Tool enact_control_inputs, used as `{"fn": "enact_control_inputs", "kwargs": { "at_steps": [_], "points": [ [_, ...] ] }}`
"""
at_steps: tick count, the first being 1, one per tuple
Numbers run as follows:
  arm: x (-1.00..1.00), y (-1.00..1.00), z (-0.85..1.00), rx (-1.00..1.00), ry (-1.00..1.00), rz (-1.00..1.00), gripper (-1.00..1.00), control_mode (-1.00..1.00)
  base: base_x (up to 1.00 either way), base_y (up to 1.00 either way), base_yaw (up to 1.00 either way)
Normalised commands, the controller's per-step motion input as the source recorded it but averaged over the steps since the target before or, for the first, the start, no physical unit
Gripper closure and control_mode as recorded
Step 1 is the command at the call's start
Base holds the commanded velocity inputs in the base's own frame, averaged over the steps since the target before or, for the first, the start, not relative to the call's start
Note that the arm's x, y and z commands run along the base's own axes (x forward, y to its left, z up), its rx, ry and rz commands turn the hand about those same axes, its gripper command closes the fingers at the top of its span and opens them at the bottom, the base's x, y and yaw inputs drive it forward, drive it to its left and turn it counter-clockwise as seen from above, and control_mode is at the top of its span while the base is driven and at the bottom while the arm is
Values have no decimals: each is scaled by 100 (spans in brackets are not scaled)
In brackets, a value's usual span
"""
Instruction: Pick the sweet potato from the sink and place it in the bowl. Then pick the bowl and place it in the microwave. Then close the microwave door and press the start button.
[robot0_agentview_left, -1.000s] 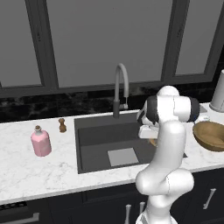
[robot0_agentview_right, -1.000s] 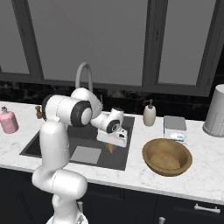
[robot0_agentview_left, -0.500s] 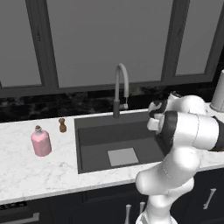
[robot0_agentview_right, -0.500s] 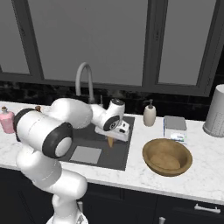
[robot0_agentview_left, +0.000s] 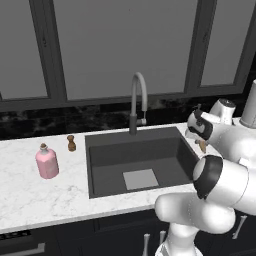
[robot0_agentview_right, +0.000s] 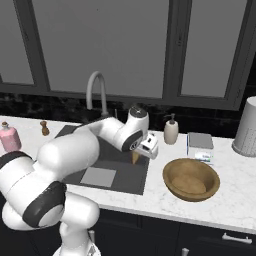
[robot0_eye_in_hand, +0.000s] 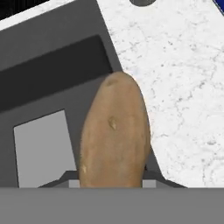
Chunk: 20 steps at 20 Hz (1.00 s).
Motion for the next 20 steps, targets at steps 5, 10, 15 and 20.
{"fn": "enact_control_inputs", "kwargs": {
  "at_steps": [5, 10, 15, 20],
  "points": [
    [-7, -86, 25, 1, 0, -31, 100, -100, 0, 0, 0],
    [-5, -99, -5, 15, -1, -27, 100, -100, 0, 0, 0],
    [-3, -99, -1, 20, -3, -29, 100, -100, 0, 0, 0],
    [3, -82, -5, 15, 0, -26, 100, -100, 0, 0, 0]
  ]
}}
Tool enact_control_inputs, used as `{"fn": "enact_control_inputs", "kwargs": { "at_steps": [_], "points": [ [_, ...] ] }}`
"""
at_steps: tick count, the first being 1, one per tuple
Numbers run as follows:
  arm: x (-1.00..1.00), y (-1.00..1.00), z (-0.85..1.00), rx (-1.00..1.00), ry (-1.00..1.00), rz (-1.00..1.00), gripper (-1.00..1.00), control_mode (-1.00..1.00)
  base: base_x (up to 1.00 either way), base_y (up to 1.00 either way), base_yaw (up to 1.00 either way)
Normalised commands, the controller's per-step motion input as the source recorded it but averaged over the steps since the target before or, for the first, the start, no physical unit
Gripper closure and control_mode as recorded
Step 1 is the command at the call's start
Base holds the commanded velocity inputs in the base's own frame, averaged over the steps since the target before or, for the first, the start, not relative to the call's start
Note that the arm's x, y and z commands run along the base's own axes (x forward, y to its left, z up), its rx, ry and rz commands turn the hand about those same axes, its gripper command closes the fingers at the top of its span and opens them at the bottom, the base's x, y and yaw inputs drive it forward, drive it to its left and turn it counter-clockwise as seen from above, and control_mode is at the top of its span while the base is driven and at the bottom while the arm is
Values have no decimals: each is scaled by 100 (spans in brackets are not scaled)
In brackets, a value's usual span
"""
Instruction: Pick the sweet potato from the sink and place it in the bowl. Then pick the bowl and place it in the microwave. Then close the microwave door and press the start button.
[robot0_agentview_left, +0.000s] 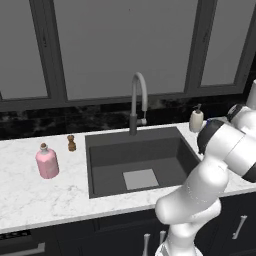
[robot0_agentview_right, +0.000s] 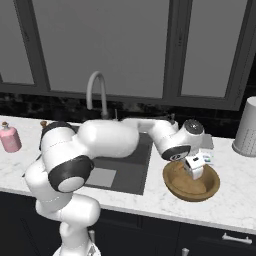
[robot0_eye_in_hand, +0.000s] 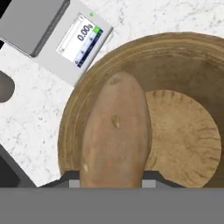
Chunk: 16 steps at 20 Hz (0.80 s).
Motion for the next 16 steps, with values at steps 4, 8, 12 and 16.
{"fn": "enact_control_inputs", "kwargs": {
  "at_steps": [4, 8, 12, 16],
  "points": [
    [19, -22, -31, 2, 4, -4, 100, -100, 0, 0, 0],
    [1, -16, -53, 0, 5, -1, 100, -100, 0, 0, 0],
    [9, -14, -51, 0, 1, 0, 100, -100, 0, 0, 0],
    [8, -4, -30, 0, 4, -2, 100, -100, 0, 0, 0]
  ]
}}
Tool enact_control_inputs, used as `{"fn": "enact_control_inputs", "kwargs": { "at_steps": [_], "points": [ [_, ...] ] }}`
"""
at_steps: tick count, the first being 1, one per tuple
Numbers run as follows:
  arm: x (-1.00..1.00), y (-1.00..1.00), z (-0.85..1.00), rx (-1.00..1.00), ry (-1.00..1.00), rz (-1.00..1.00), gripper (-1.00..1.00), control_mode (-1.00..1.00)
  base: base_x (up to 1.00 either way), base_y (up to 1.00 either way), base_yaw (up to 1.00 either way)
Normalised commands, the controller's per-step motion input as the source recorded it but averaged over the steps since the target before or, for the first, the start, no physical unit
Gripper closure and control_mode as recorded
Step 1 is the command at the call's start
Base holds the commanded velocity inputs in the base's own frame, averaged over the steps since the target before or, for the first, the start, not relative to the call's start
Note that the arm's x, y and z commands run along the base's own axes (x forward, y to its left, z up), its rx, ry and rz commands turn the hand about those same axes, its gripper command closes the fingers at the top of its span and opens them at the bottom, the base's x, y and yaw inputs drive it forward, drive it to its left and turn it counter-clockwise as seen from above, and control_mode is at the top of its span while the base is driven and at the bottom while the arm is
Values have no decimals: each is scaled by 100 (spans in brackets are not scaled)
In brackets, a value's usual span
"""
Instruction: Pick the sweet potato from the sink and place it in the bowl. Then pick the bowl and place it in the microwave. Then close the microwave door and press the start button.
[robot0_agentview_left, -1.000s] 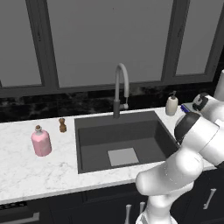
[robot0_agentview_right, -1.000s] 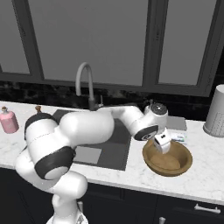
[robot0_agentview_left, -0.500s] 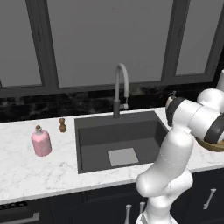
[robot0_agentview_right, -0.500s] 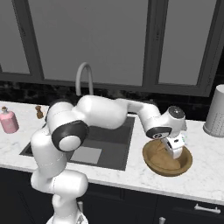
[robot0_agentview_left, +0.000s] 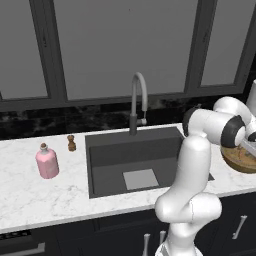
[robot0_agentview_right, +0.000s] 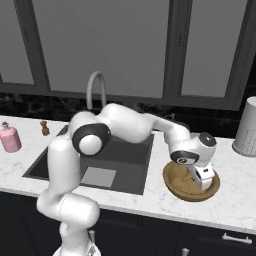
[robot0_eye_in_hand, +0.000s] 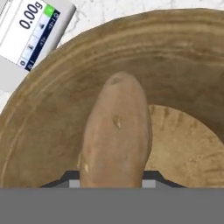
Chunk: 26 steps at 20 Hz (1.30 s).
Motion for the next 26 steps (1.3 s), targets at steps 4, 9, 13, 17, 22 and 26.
{"fn": "enact_control_inputs", "kwargs": {
  "at_steps": [4, 9, 13, 17, 22, 26],
  "points": [
    [11, 0, -22, 0, 11, -2, 100, -100, 0, 0, 0],
    [1, 12, -24, 0, 7, -4, -100, -100, 0, 0, 0],
    [-27, 1, -2, 0, 0, -3, -100, -100, 0, 0, 0],
    [-64, 1, 8, 0, 0, -5, -100, -100, 0, 0, 0],
    [-74, 0, 63, 0, 0, -9, -100, -100, 0, 0, 0],
    [-53, 0, 86, 0, 0, -14, -100, -100, 0, 0, 0]
  ]
}}
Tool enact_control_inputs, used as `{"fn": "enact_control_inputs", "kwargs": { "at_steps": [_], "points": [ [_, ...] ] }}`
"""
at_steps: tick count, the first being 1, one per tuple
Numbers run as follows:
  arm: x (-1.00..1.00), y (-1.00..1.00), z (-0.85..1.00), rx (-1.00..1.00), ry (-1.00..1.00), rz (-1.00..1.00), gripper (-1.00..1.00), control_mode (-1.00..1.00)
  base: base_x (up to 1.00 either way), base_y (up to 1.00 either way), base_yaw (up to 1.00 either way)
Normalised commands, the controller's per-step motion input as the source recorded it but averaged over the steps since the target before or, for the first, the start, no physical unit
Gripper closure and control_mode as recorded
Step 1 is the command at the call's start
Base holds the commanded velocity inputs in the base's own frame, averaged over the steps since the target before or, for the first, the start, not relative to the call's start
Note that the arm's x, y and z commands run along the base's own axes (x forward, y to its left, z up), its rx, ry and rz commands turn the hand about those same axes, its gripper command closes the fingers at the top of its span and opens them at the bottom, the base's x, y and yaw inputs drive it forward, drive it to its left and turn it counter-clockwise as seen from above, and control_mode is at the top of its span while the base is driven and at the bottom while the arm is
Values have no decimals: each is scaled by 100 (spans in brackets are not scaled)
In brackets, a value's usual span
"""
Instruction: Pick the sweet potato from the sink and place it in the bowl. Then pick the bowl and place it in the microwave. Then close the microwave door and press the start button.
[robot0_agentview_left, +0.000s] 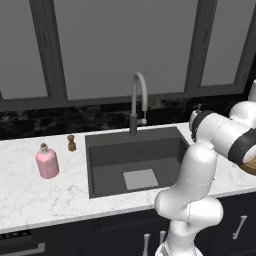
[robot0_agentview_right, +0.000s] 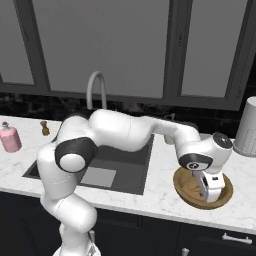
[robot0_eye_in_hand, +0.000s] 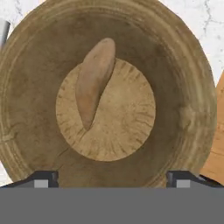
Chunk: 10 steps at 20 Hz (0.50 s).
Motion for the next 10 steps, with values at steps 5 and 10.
{"fn": "enact_control_inputs", "kwargs": {
  "at_steps": [5, 10],
  "points": [
    [-36, -1, 31, 0, 0, -18, -100, -100, 0, 0, 0],
    [-10, -7, -41, 1, 0, -9, -100, -100, 0, 0, 0]
  ]
}}
